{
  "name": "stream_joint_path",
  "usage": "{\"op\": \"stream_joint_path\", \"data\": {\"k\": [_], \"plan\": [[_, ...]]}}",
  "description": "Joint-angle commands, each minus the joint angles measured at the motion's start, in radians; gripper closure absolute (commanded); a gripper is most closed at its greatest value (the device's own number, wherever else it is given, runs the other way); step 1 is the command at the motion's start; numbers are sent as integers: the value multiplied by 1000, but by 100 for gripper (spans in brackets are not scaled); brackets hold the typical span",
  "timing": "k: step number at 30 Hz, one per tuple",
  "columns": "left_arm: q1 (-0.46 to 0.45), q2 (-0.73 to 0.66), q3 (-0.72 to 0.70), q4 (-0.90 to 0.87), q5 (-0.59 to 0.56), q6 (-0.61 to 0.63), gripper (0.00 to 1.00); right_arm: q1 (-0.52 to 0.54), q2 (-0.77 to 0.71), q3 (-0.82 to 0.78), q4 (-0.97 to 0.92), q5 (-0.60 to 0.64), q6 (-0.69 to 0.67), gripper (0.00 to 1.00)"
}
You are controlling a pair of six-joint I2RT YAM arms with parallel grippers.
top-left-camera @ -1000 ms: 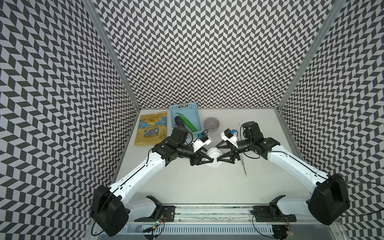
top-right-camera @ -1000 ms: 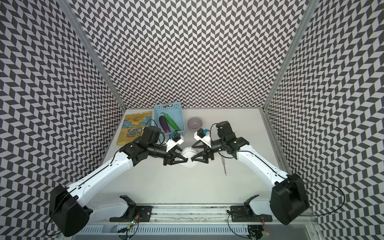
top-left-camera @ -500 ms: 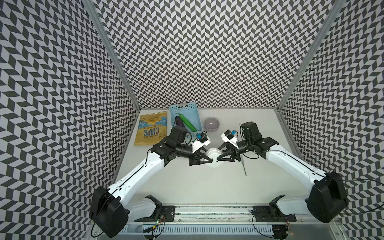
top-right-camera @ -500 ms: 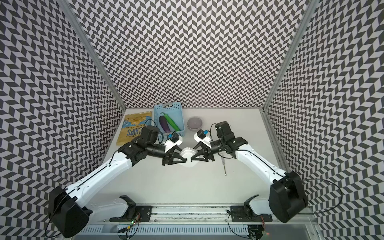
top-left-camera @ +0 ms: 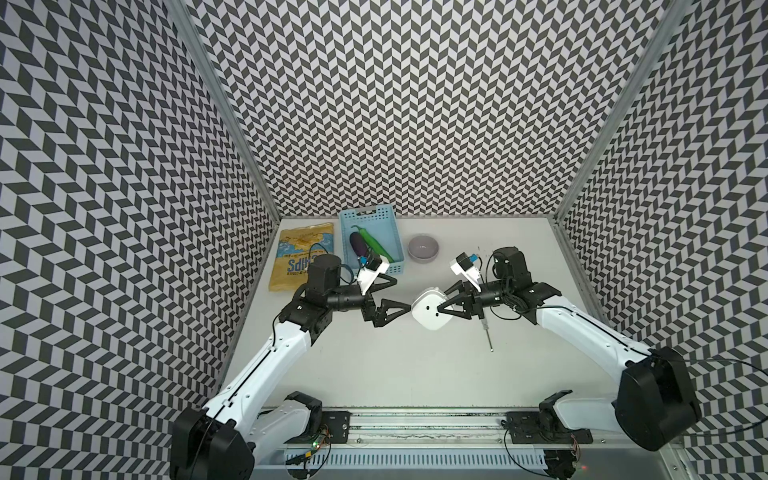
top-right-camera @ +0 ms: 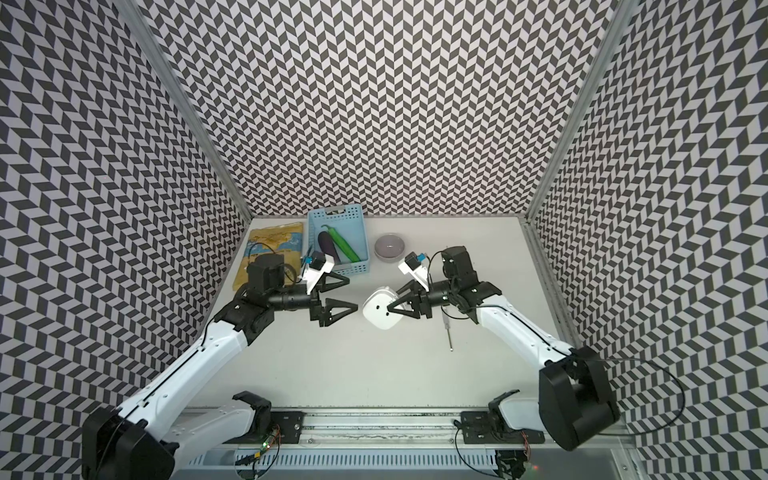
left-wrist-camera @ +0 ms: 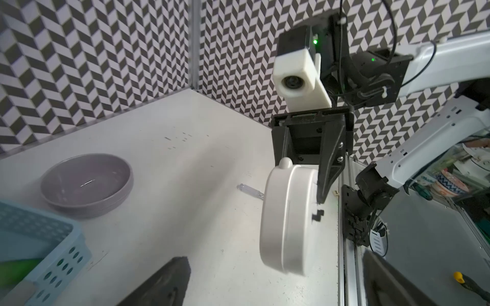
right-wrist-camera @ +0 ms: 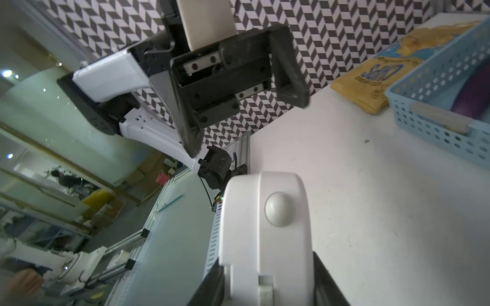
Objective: Remove the battery from the alarm
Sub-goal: Adjust the alarm at the center of the board.
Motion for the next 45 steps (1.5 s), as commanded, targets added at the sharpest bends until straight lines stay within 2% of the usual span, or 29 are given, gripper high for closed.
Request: {"op": "stream_joint_path", "data": {"k": [1,2,3,4,5,7,9,12,19,32,35,38,45], "plan": [[20,-111,-177,410,-90,-449,0,-53,-63,-55,327,46,344,79],[18,-145,-270,558,-127,-601,0,-66,-68,-75,384,69,375,79],[18,-167,-343,677,-163,-721,0,-74,-71,-96,431,93,531,79],[17,-184,-406,759,-209,-828,0,-79,-74,-115,474,108,597,79],[6,-194,-465,840,-252,-924,0,-79,-78,-139,534,121,667,78],[-19,-188,-520,922,-294,-1028,0,-79,-86,-181,628,141,785,76],[-69,-159,-513,938,-310,-1051,0,-79,-94,-211,693,153,866,76],[-151,-87,-474,951,-339,-1068,0,-79,-106,-214,683,166,883,76],[-254,130,-395,1092,-335,-1110,0,-76,-119,-238,747,161,956,76],[-318,372,-241,1192,-280,-1072,1,-36,-119,-281,892,148,1085,76],[-326,393,-227,1197,-269,-1070,9,-32,-119,-288,893,159,1091,76],[-330,393,-222,1195,-268,-1062,22,-32,-115,-294,886,163,1088,76],[-335,406,-195,1164,-245,-1055,65,-27,-111,-305,858,161,1064,74]]}}
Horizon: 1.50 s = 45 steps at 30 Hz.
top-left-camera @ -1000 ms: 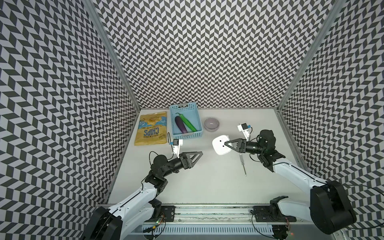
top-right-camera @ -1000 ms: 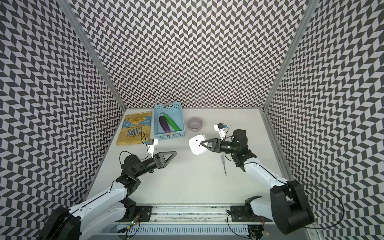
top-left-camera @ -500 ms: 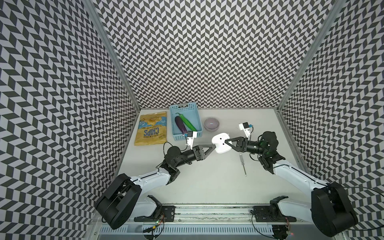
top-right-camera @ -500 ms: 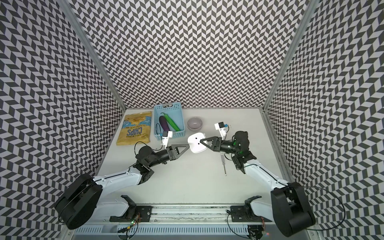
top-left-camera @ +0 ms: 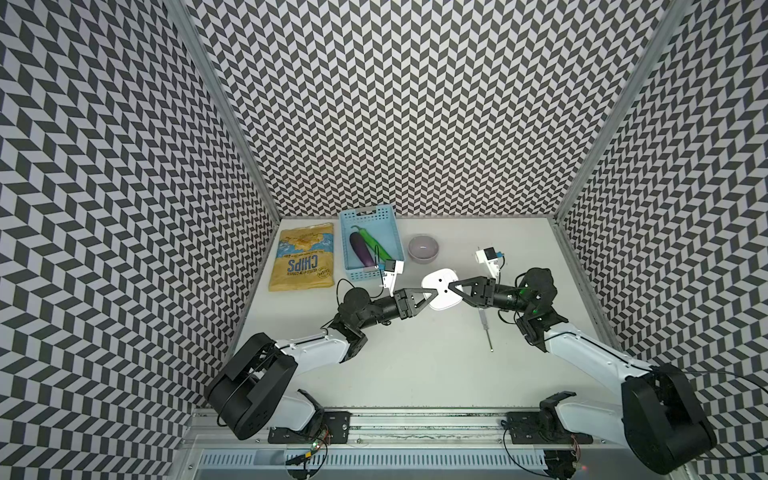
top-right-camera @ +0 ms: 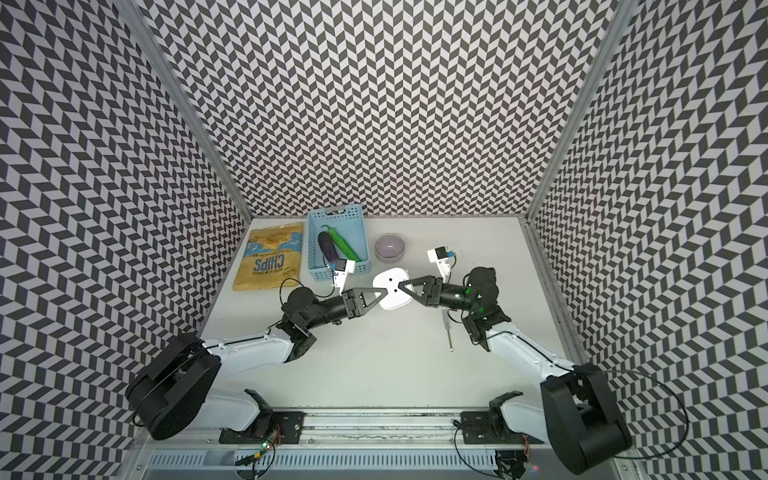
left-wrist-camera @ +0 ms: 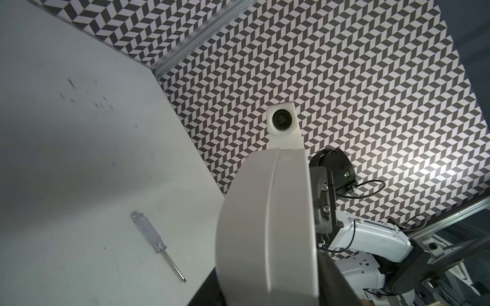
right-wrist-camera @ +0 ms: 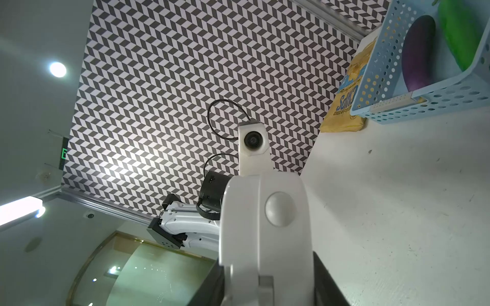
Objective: Remove the battery from the alarm
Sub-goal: Adjust the alarm at the center of the board.
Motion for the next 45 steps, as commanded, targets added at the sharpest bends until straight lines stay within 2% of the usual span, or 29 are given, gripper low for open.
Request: {"op": "stream_joint_path", "data": {"k": [1,3,4,8,10,12,14,15,19,23,30,35,45], "plan": [[-11,6,43,30,31,31,69,8,-18,-8,21,1,-25,73],[-10,9,43,23,30,35,74,8,-22,-10,-5,-5,-45,70],[-10,8,43,16,28,37,77,7,-26,-6,-29,-7,-70,65],[-4,-15,26,-77,-3,63,82,-22,-79,43,-288,73,-267,29],[4,-34,5,-168,-27,86,84,-52,-115,62,-414,145,-371,17],[17,-49,-29,-222,-31,102,87,-74,-135,77,-527,221,-463,12],[33,-54,-64,-273,-29,104,89,-80,-137,71,-576,266,-520,13],[39,-48,-75,-301,-20,108,90,-79,-133,58,-560,251,-526,15],[48,5,-109,-348,-23,124,93,-64,-96,-79,-318,174,-378,34],[48,88,-110,-322,-22,105,95,10,-50,-106,-313,232,-399,42],[45,195,-96,-300,-13,83,97,68,40,-109,-314,285,-407,44],[44,202,-96,-324,-26,84,98,113,137,-85,-302,299,-407,46],[38,212,-89,-357,-38,86,99,157,222,-61,-275,341,-401,47]]}}
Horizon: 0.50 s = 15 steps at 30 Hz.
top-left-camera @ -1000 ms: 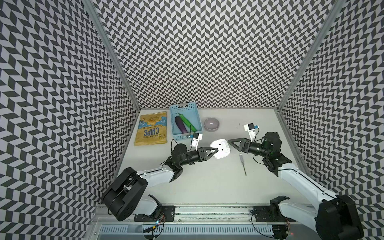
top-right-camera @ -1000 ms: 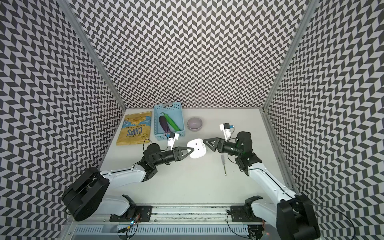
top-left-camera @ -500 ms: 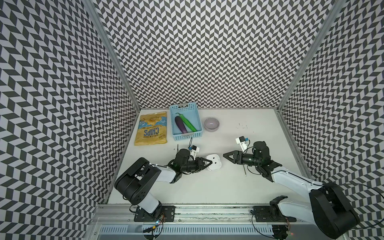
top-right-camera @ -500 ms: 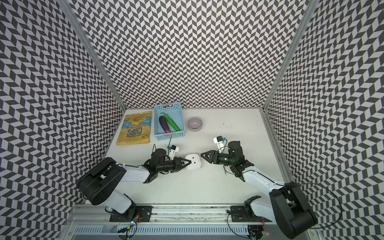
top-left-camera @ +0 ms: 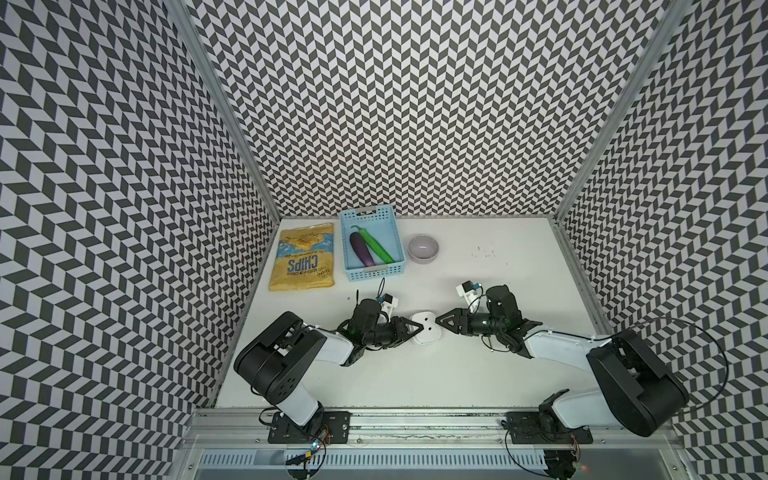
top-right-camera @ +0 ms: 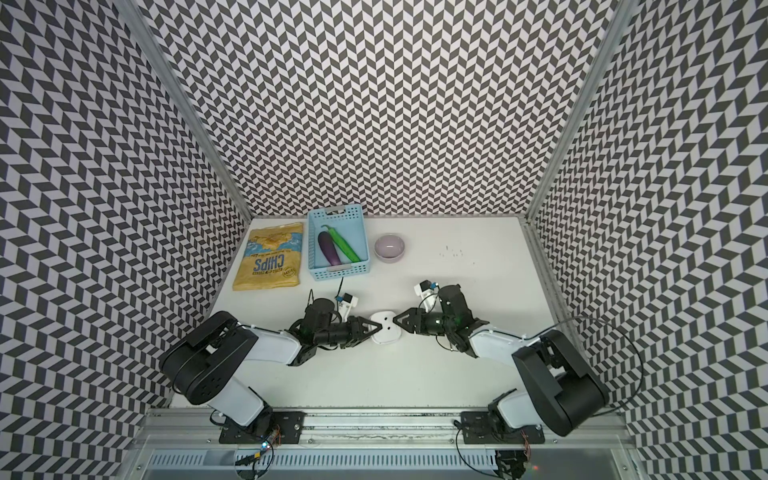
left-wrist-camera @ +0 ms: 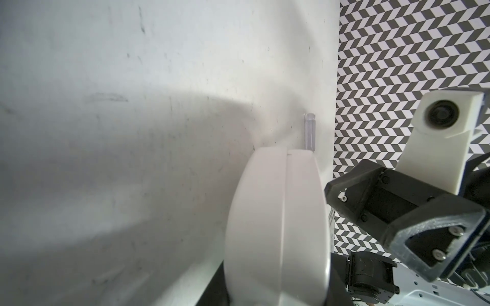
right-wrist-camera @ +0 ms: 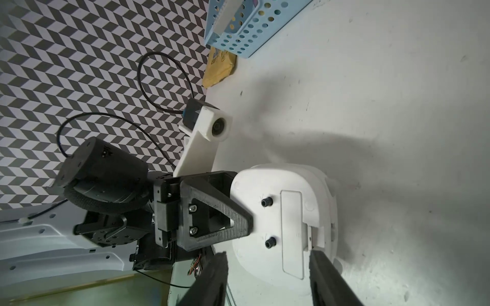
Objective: Remove the battery from the alarm
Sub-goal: Adjust the alarm at the center of the board, then remove the cover from the alarm.
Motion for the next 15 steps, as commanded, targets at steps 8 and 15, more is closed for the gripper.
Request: {"op": "stream_joint_path", "data": {"k": [8,15], "plan": [[-12,16,31,8,-6,5,100,35,74,44,63,26,-6,49],[-13,22,34,8,-6,3,100,47,100,49,58,38,-5,50]]}}
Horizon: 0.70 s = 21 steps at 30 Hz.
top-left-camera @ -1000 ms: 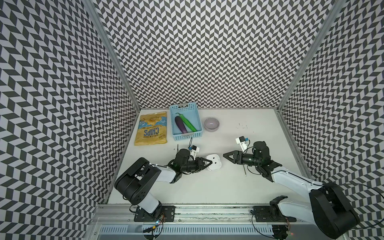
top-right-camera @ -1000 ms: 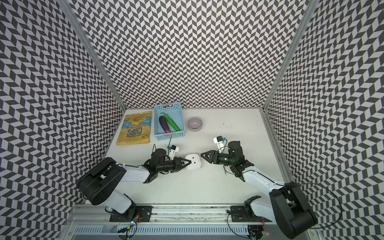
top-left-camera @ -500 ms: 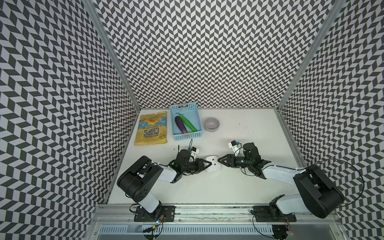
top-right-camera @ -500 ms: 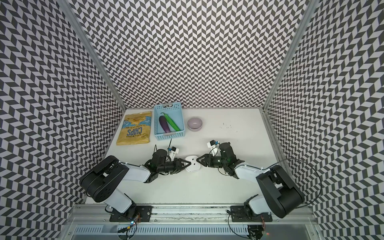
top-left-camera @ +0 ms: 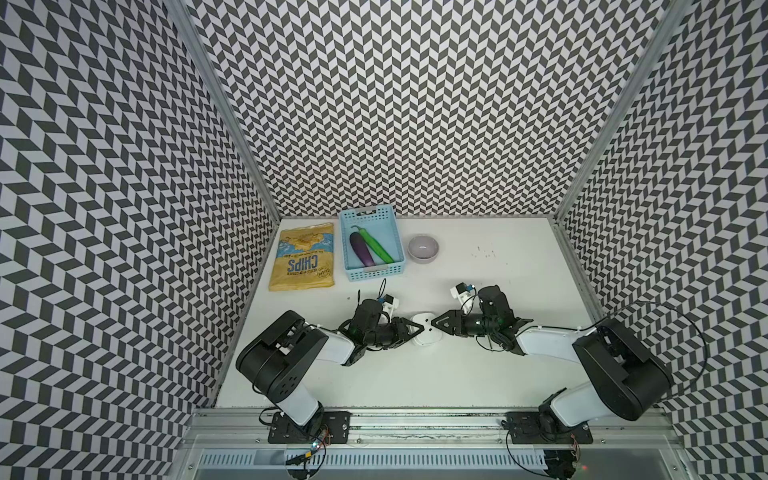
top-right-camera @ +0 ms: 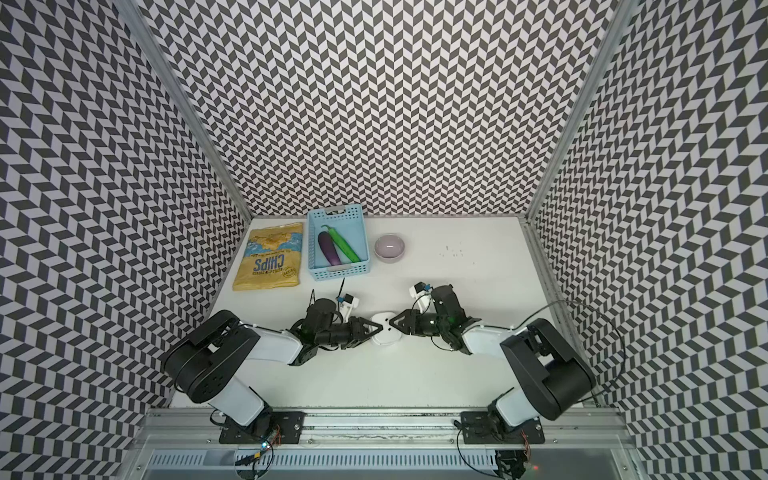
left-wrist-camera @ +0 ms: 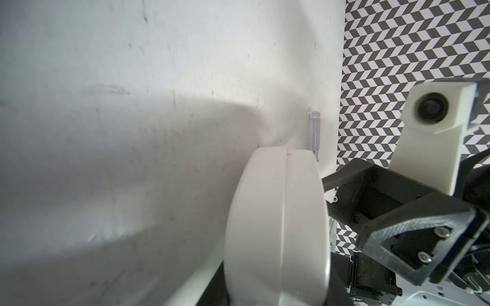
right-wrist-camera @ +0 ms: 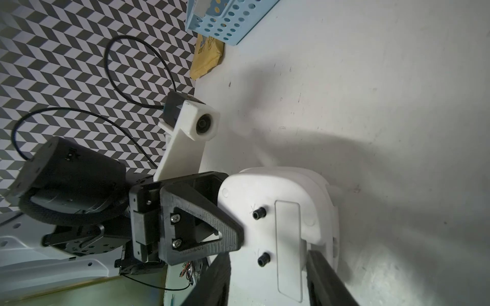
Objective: Remove the battery from the alarm
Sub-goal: Remove the cover from the alarm.
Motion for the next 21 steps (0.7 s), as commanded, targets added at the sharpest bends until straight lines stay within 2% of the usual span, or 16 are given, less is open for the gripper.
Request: {"op": "stream_joint_path", "data": {"k": [1,9,15,21], "plan": [[-7,11,28,18,0,3,100,11,19,24,47,17,-5,50],[-10,12,29,12,-5,1,100,22,35,28,55,5,4,50],[-12,15,35,1,-11,2,100,24,28,-38,327,-144,209,52],[-12,-2,39,-44,-34,10,100,23,-28,-47,382,-164,269,52]]}}
